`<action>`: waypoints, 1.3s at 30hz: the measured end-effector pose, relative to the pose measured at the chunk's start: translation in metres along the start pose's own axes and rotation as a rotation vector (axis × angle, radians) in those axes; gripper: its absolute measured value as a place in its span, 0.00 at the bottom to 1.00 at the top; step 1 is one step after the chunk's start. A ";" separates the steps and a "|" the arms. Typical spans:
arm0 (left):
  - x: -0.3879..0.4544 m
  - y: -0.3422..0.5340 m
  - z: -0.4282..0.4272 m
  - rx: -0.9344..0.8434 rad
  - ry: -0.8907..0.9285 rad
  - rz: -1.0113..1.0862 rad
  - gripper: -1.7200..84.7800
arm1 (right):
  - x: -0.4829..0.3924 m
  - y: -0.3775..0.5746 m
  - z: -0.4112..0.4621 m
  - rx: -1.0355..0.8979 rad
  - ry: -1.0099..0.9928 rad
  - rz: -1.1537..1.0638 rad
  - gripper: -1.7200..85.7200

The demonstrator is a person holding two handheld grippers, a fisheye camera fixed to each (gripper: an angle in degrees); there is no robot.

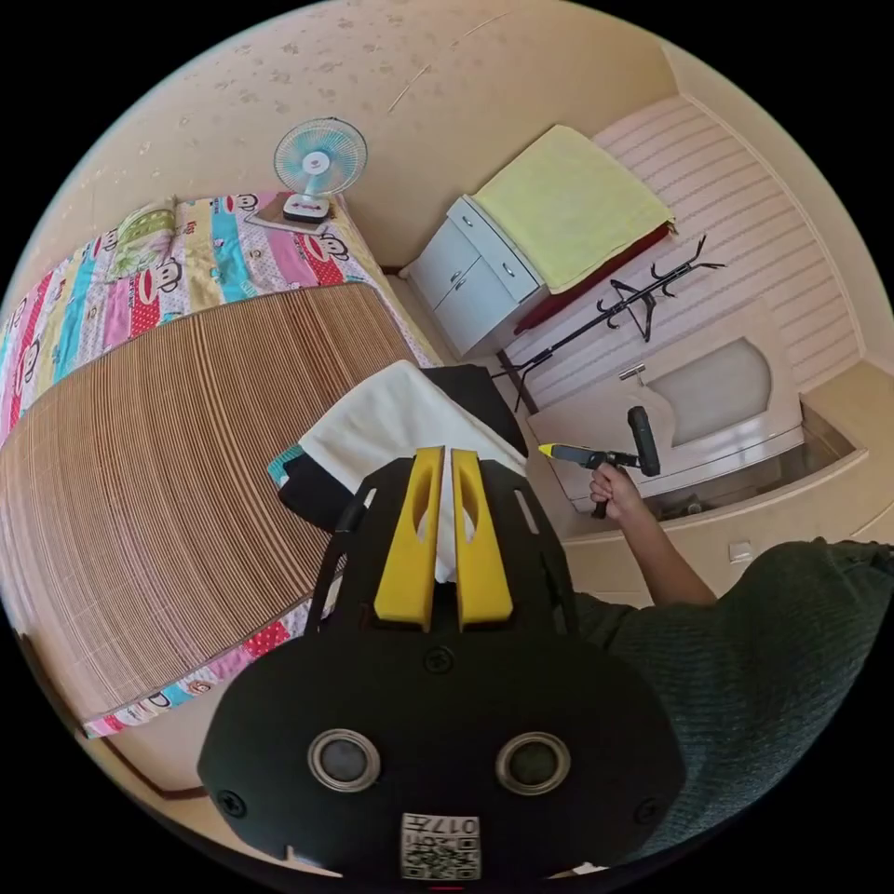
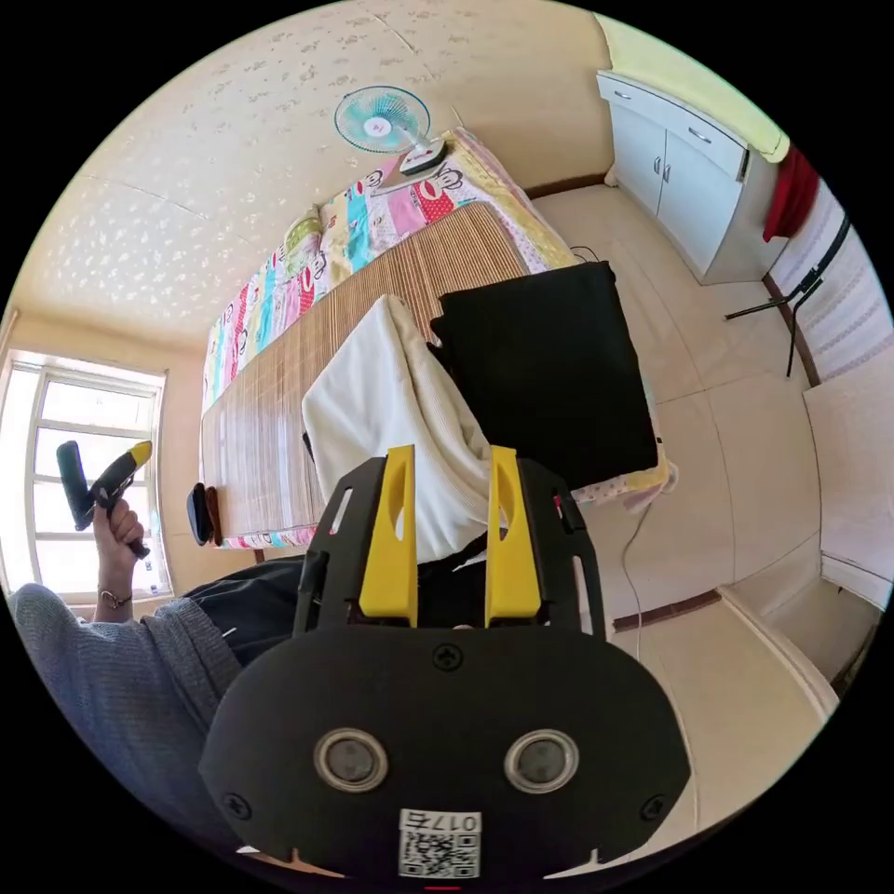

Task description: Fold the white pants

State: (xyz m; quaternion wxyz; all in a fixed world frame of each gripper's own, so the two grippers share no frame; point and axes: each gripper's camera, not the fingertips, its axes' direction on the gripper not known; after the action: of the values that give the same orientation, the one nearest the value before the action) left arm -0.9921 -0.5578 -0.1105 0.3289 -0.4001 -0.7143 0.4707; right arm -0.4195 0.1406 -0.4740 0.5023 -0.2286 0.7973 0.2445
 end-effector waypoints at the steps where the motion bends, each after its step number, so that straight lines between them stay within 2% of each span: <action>1: -0.005 0.005 0.004 -0.014 -0.015 -0.024 0.04 | 0.005 -0.010 0.020 -0.043 -0.009 -0.012 0.15; 4: -0.011 0.013 0.013 -0.027 -0.016 -0.097 0.07 | 0.014 -0.030 0.069 -0.185 -0.029 -0.017 0.12; 6: -0.007 0.013 0.018 -0.016 -0.003 -0.116 0.08 | 0.008 -0.038 0.077 -0.195 -0.080 -0.063 0.09; 11: 0.020 -0.003 0.050 -0.009 -0.016 -0.137 0.14 | -0.065 -0.037 0.062 -0.162 -0.240 -0.482 0.05; 13: 0.029 -0.019 0.090 -0.079 0.047 -0.133 0.18 | -0.090 -0.032 0.060 -0.163 -0.264 -0.606 0.05; 17: 0.028 -0.045 0.170 -0.265 0.019 -0.176 0.26 | -0.131 -0.022 0.056 -0.131 -0.405 -0.807 0.05; 20: 0.014 -0.060 0.211 -0.307 0.072 -0.268 0.22 | -0.144 -0.023 0.054 -0.118 -0.555 -0.855 0.04; 21: 0.004 -0.061 0.216 -0.321 0.078 -0.344 0.16 | -0.145 -0.024 0.055 -0.115 -0.552 -0.858 0.04; 23: -0.003 -0.056 0.212 -0.291 0.109 -0.364 0.10 | -0.143 -0.032 0.058 -0.121 -0.520 -0.882 0.04; 25: -0.007 -0.043 0.192 -0.215 0.158 -0.345 0.08 | -0.135 -0.040 0.053 -0.087 -0.490 -0.879 0.05; 28: -0.004 -0.021 0.155 -0.076 0.214 -0.303 0.08 | -0.103 -0.066 0.032 -0.040 -0.642 -0.852 0.05; 31: 0.001 0.005 0.118 0.098 0.315 -0.280 0.08 | -0.052 -0.106 0.032 0.001 -0.734 -0.702 0.09; 34: 0.024 0.029 0.079 0.237 0.308 -0.182 0.08 | -0.009 -0.157 0.072 -0.116 -0.663 -0.498 0.16; 39: 0.077 0.066 0.031 0.332 0.191 -0.058 0.08 | 0.006 -0.220 0.162 -0.287 -0.884 -0.230 0.22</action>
State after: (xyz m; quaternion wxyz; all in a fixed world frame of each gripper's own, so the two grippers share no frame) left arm -1.0368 -0.4870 -0.1758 0.4701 -0.3626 -0.6034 0.5324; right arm -0.1760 0.0695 -0.5755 0.7806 -0.2563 0.4348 0.3687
